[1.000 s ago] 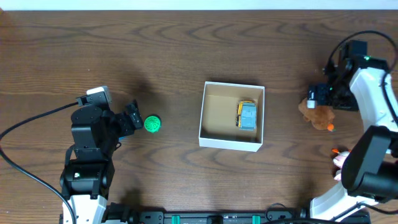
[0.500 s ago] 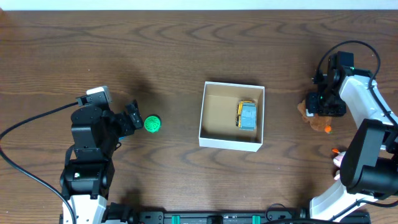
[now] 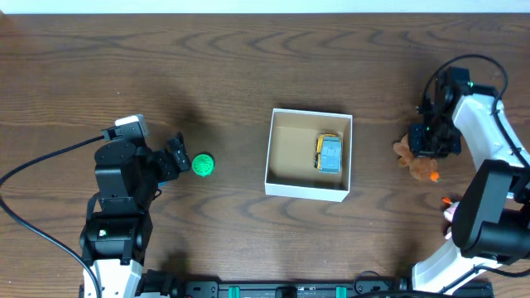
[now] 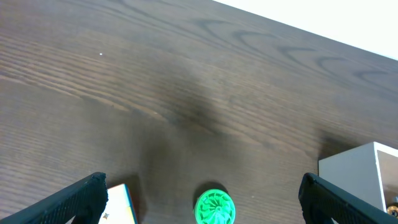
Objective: Pack container
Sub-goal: 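Move the right gripper to the brown plush bear and grasp it, then lower the bear into the box beside the truck and open right gripper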
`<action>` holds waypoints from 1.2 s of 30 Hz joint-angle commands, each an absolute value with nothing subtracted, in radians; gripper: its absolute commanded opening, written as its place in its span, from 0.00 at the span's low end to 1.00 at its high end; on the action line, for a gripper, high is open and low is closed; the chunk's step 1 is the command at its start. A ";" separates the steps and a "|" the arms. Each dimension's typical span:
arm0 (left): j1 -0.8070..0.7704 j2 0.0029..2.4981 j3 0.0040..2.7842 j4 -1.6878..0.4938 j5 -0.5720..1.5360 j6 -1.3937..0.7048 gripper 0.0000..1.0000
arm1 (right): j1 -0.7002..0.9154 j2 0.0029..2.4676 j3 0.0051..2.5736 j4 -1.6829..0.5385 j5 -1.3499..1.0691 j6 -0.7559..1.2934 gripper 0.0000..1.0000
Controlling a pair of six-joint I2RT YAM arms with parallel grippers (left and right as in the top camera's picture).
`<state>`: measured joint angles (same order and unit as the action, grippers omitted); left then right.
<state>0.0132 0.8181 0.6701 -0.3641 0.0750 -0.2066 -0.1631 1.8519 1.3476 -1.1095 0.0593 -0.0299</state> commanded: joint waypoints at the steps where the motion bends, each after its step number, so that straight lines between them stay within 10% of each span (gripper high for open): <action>1: 0.019 0.817 0.698 -0.365 0.067 -0.208 0.98 | -0.115 1.781 1.489 -1.171 0.042 0.010 0.05; 21: 0.019 0.817 0.698 -0.366 0.067 -0.208 0.98 | 0.464 1.580 1.625 -1.157 -0.004 0.760 0.01; 36: 0.019 0.817 0.698 -0.366 0.067 -0.208 0.98 | 0.590 1.830 1.477 -1.001 0.001 0.814 0.01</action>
<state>0.0132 0.8181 0.6701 -0.3637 0.0750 -0.2062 0.5915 1.8030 1.4776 -1.0065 -0.0261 0.7849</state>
